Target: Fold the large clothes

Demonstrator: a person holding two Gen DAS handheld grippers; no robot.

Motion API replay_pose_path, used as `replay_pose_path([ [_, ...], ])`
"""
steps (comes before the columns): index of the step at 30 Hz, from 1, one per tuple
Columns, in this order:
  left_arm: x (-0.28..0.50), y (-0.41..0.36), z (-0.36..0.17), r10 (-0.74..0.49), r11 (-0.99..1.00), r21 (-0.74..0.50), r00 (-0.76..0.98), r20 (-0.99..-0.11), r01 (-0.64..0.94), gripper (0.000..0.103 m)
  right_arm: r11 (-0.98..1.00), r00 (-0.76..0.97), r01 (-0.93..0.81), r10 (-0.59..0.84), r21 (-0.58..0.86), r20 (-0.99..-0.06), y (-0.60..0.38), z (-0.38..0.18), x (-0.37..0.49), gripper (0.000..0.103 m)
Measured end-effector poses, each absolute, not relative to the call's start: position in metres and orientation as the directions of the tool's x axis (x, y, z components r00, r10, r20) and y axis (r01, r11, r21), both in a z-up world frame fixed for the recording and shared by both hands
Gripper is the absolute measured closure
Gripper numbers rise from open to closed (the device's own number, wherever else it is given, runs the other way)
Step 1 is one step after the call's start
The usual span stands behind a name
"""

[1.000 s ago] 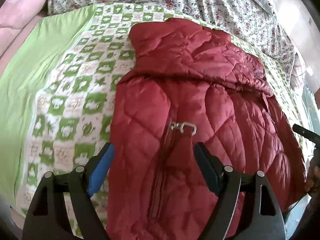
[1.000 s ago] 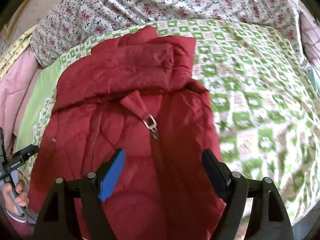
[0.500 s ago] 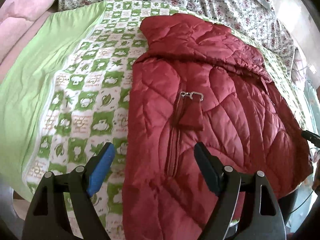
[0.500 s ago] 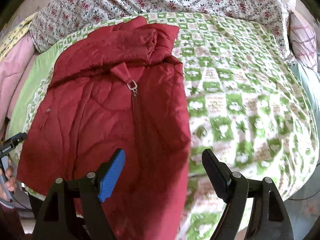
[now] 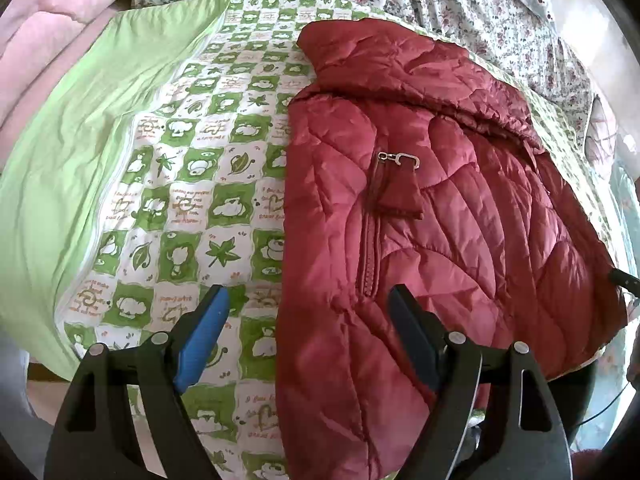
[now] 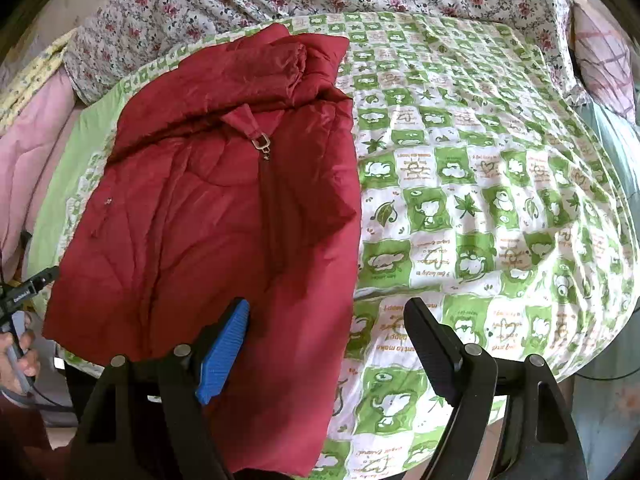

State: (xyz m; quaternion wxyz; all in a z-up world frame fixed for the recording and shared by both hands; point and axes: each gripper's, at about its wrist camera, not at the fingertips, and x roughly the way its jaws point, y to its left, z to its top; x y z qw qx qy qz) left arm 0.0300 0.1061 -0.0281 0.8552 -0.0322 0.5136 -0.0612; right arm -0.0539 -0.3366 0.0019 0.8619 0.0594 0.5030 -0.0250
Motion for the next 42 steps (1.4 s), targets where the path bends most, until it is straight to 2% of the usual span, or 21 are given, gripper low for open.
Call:
replay_pose_path([
  [14,0.017,0.107,-0.027,-0.156,0.988,-0.131,0.447,-0.881,0.086,0.021,0.990,0.467,0.022,0.115,0.141,-0.877,-0.312,-0.005,-0.060,0.022],
  [16,0.015,0.109,-0.029,-0.154,0.988,-0.131,0.439,-0.885,0.082,0.021,0.993,0.473,0.004,0.102,0.118,-0.875,-0.309,-0.006,-0.064,0.027],
  [18,0.012,0.111,-0.031,-0.158,0.987,-0.137,0.427,-0.890,0.082,0.021,0.994,0.472,-0.001,0.096,0.108,-0.876,-0.312,-0.007,-0.070,0.049],
  [21,0.009,0.111,-0.037,-0.173,0.985,-0.148,0.406,-0.898,0.091,0.021,0.995,0.458,-0.010,0.094,0.100,-0.884,-0.319,-0.010,-0.080,0.067],
  [24,0.004,0.107,-0.045,-0.182,0.982,-0.151,0.385,-0.905,0.111,0.021,0.993,0.468,-0.016,0.110,0.116,-0.877,-0.322,-0.010,-0.087,0.073],
  [28,0.001,0.102,-0.050,-0.213,0.975,-0.174,0.368,-0.905,0.135,0.021,0.991,0.477,-0.009,0.120,0.132,-0.870,-0.324,-0.011,-0.088,0.073],
  [33,0.000,0.102,-0.055,-0.233,0.971,-0.197,0.356,-0.905,0.135,0.021,0.984,0.476,0.018,0.147,0.177,-0.867,-0.327,-0.014,-0.086,0.057],
  [39,-0.006,0.093,-0.051,-0.266,0.959,-0.205,0.367,-0.891,0.195,0.022,0.981,0.478,0.022,0.157,0.191,-0.864,-0.325,-0.021,-0.085,0.054],
  [42,-0.009,0.088,-0.049,-0.278,0.953,-0.204,0.373,-0.885,0.225,0.029,0.981,0.478,0.016,0.162,0.193,-0.864,-0.325,-0.022,-0.086,0.054],
])
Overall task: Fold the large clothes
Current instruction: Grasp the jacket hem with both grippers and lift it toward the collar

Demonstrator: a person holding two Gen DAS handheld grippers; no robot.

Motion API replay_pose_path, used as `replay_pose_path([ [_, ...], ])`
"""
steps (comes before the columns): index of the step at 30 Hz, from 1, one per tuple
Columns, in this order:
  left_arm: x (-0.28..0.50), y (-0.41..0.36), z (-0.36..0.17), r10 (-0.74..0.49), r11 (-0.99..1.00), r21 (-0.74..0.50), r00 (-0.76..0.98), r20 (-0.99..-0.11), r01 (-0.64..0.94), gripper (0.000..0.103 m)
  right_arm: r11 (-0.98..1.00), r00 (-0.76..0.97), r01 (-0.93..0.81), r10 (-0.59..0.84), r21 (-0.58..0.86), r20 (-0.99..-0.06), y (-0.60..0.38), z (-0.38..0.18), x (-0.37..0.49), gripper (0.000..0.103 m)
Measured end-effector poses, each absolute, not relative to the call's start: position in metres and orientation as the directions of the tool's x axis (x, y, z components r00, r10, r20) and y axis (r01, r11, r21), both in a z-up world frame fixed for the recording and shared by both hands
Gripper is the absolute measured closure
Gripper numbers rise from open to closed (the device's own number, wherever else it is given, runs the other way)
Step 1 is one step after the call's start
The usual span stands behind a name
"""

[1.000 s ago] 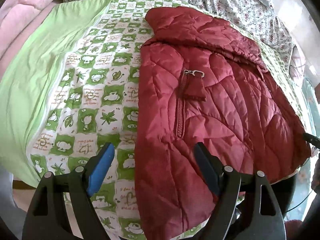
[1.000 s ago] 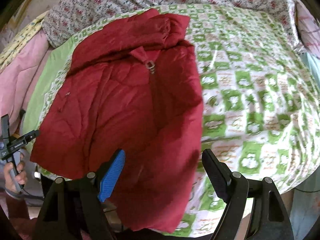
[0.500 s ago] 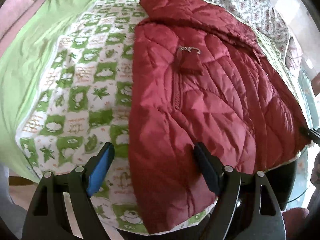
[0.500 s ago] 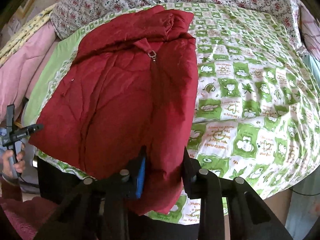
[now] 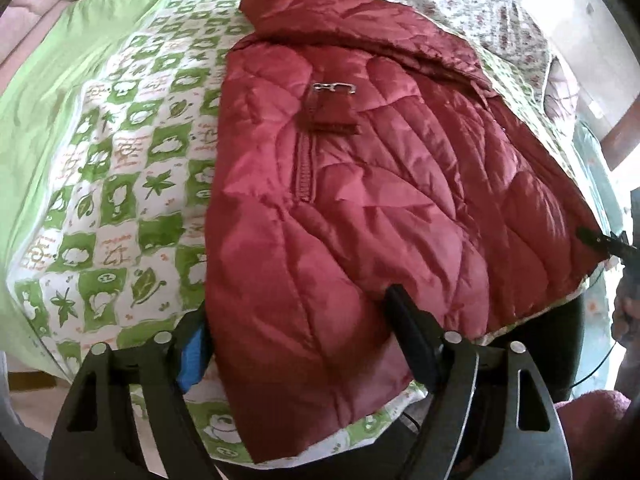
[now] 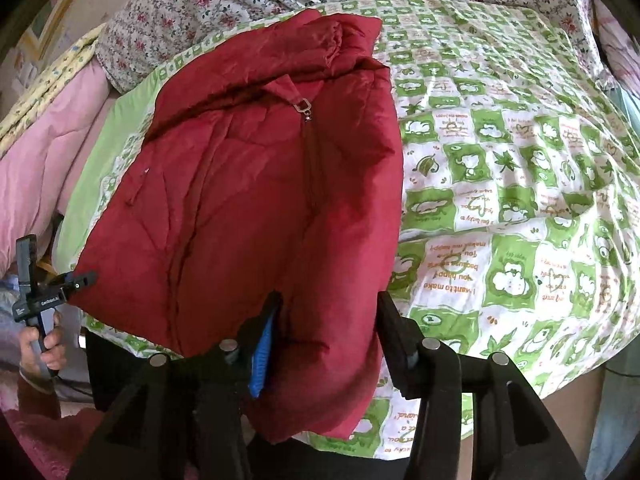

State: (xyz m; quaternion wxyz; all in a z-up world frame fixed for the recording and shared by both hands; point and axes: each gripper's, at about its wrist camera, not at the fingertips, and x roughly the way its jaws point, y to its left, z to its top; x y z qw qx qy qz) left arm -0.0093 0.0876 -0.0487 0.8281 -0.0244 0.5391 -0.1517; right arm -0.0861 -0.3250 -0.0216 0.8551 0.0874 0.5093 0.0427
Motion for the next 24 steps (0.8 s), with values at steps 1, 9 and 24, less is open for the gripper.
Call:
replay_pose_path([
  [1,-0.009,0.088,-0.049,-0.282,0.951,-0.206,0.374,-0.884,0.229,0.035,0.980,0.477,0.016,0.167,0.198,-0.863,-0.326,-0.022,-0.087,0.054],
  [9,-0.011,0.095,-0.041,-0.373,0.924,-0.302,0.388,-0.843,0.233,0.081,0.965,0.505,-0.006,0.230,0.263,-0.832,-0.329,-0.019,-0.091,0.072],
  [24,-0.001,0.092,0.026,-0.389,0.921,-0.301,0.599,-0.700,0.246,0.089,0.890,0.681,-0.082,0.379,0.449,-0.627,-0.336,0.031,-0.085,0.081],
])
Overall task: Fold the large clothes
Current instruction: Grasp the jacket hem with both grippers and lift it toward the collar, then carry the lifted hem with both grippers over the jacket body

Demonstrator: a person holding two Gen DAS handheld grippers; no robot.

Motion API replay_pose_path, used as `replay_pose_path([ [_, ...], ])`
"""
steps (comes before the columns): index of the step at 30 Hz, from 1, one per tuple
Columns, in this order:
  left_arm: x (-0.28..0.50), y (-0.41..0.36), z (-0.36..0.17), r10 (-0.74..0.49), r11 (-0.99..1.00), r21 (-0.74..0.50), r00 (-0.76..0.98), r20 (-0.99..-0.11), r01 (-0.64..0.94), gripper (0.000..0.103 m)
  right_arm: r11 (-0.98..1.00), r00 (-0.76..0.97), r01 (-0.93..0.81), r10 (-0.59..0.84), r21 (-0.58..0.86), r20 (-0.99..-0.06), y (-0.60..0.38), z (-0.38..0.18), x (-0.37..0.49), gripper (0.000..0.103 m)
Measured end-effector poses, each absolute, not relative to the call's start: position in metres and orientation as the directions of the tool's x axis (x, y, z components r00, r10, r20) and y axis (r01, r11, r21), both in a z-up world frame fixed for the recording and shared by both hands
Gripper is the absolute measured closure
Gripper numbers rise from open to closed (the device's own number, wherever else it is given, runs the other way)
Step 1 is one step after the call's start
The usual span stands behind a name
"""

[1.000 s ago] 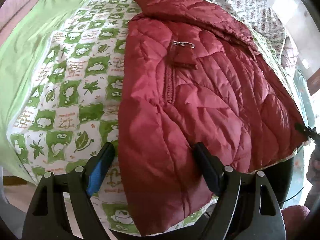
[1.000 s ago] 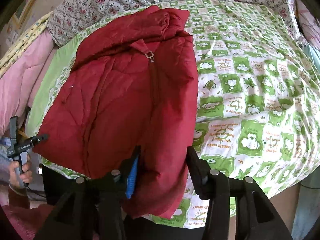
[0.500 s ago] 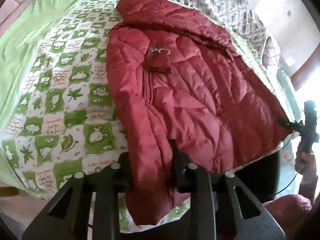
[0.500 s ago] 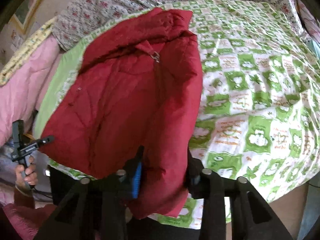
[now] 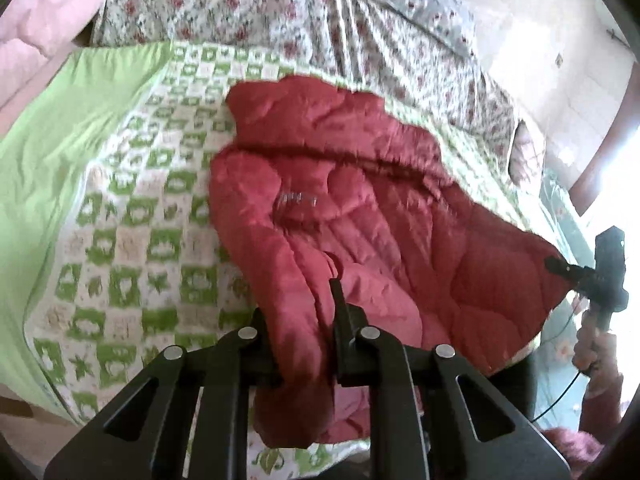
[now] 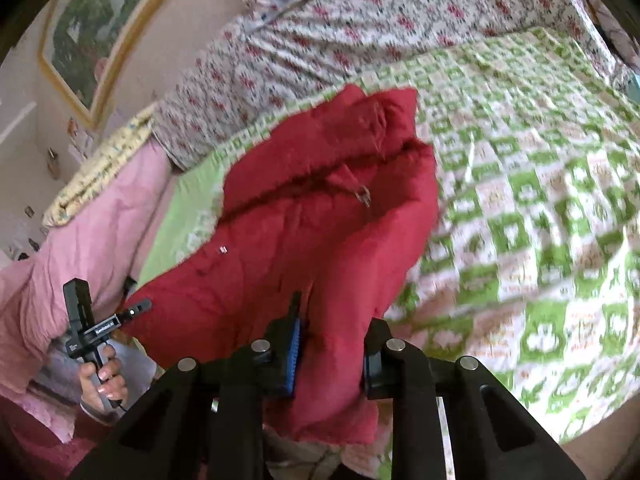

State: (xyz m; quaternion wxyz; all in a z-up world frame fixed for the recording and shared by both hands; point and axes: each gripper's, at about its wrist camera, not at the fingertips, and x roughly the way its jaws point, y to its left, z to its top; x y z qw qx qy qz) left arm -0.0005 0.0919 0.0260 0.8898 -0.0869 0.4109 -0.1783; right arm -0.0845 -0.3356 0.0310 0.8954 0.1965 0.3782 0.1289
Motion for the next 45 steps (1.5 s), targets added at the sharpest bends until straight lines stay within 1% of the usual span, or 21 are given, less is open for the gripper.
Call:
replay_pose_path([
  [6,0.023,0.085,0.058,-0.367,0.930,-0.260,0.673,-0.642,0.260,0.089,0.868,0.763,-0.104,0.382,0.485,-0.521,-0.346,0.057,-0.056,0.081],
  [15,0.087,0.079,0.093,-0.355,0.934,-0.243,0.733,-0.580,0.261,0.089,0.873,0.825,-0.103,0.343,0.477,-0.449,-0.355,0.092,0.006,0.082],
  [19,0.126,0.081,0.100,-0.359,0.931,-0.276,0.735,-0.575,0.238,0.089,0.881,0.835,-0.090,0.320,0.464,-0.447,-0.357,0.101,0.037,0.082],
  [23,0.155,0.077,0.103,-0.337,0.939,-0.269,0.742,-0.580,0.216,0.089,0.888,0.842,-0.077,0.301,0.453,-0.448,-0.360,0.103,0.068,0.082],
  [27,0.185,0.072,0.101,-0.322,0.943,-0.271,0.741,-0.589,0.194,0.089,0.875,0.843,-0.044,0.292,0.482,-0.453,-0.371,0.097,0.101,0.082],
  [32,0.231,0.071,0.093,-0.312,0.942,-0.301,0.713,-0.628,0.147,0.089,0.855,0.845,0.015,0.266,0.518,-0.464,-0.383,0.088,0.142,0.081],
  [35,0.260,0.070,0.085,-0.311,0.940,-0.320,0.694,-0.649,0.122,0.088,0.851,0.845,0.057,0.238,0.523,-0.480,-0.387,0.079,0.166,0.081],
  [41,0.314,0.067,0.058,-0.263,0.952,-0.300,0.662,-0.702,0.061,0.088,0.842,0.831,0.137,0.189,0.521,-0.523,-0.398,0.057,0.214,0.081],
  [45,0.352,0.068,0.031,-0.277,0.941,-0.338,0.622,-0.732,0.021,0.088,0.829,0.813,0.186,0.172,0.528,-0.557,-0.407,0.035,0.248,0.081],
])
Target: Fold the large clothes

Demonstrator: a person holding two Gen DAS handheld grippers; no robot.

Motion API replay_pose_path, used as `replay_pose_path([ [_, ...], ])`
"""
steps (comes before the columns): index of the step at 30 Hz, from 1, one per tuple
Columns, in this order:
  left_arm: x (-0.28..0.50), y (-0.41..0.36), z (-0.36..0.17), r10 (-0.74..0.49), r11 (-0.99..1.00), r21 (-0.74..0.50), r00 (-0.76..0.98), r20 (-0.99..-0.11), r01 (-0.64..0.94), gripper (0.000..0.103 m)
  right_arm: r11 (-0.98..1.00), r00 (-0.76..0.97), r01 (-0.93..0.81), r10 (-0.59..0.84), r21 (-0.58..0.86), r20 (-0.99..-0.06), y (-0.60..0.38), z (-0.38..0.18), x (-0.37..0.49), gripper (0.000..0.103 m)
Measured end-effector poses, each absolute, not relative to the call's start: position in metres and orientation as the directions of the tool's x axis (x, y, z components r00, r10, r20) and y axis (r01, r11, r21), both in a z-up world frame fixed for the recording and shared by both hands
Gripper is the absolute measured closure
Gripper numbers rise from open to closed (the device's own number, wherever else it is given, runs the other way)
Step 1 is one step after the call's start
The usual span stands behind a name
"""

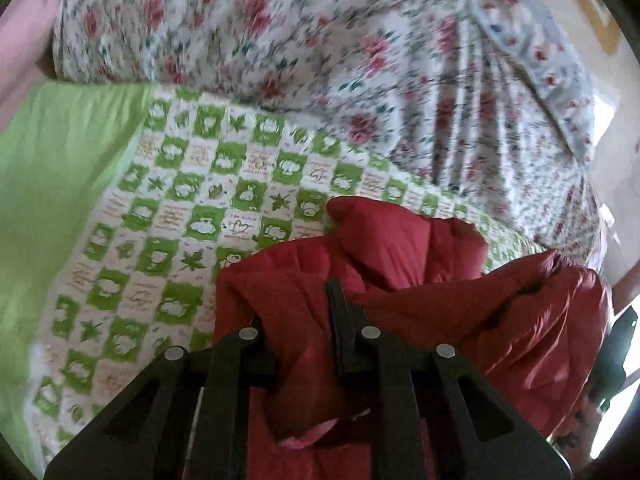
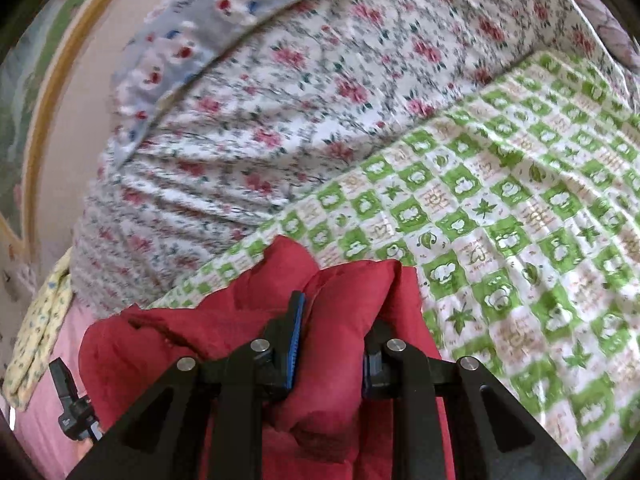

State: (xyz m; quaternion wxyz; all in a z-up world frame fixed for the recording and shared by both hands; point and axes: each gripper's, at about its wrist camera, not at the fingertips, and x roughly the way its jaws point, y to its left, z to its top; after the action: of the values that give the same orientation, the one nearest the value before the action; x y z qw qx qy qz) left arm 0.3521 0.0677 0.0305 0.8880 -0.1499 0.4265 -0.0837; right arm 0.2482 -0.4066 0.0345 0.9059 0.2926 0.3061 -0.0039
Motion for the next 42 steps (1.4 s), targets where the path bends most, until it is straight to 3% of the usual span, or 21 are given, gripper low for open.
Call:
replay_pose_path([
  [9,0.404,0.058,0.000,-0.251,0.948,-0.318,0.621,-0.743,0.003,0.085,0.807,0.816,0.235,0.139,0.541,-0.562,-0.416,0.002,0.298,0.078],
  [19,0.419,0.070,-0.020,-0.293,0.922,-0.387,0.606,-0.740,-0.027,0.082,0.804,0.785,0.278,0.126,0.526,-0.607,-0.419,-0.017,0.335,0.077],
  [26,0.380,0.076,0.015,-0.254,0.939,-0.345,0.654,-0.713,-0.011,0.063,0.801,0.775,0.282,0.135,0.529,-0.617,-0.421,-0.022,0.341,0.077],
  [35,0.311,0.042,0.058,-0.379,0.917,-0.356,0.671,-0.637,0.180,0.063,0.803,0.766,0.298,0.121,0.516,-0.631,-0.419,-0.021,0.345,0.074],
  [42,0.273,-0.038,0.039,-0.464,0.880,-0.274,0.576,-0.673,0.388,0.063,0.793,0.760,0.294,0.144,0.533,-0.634,-0.422,-0.016,0.347,0.068],
])
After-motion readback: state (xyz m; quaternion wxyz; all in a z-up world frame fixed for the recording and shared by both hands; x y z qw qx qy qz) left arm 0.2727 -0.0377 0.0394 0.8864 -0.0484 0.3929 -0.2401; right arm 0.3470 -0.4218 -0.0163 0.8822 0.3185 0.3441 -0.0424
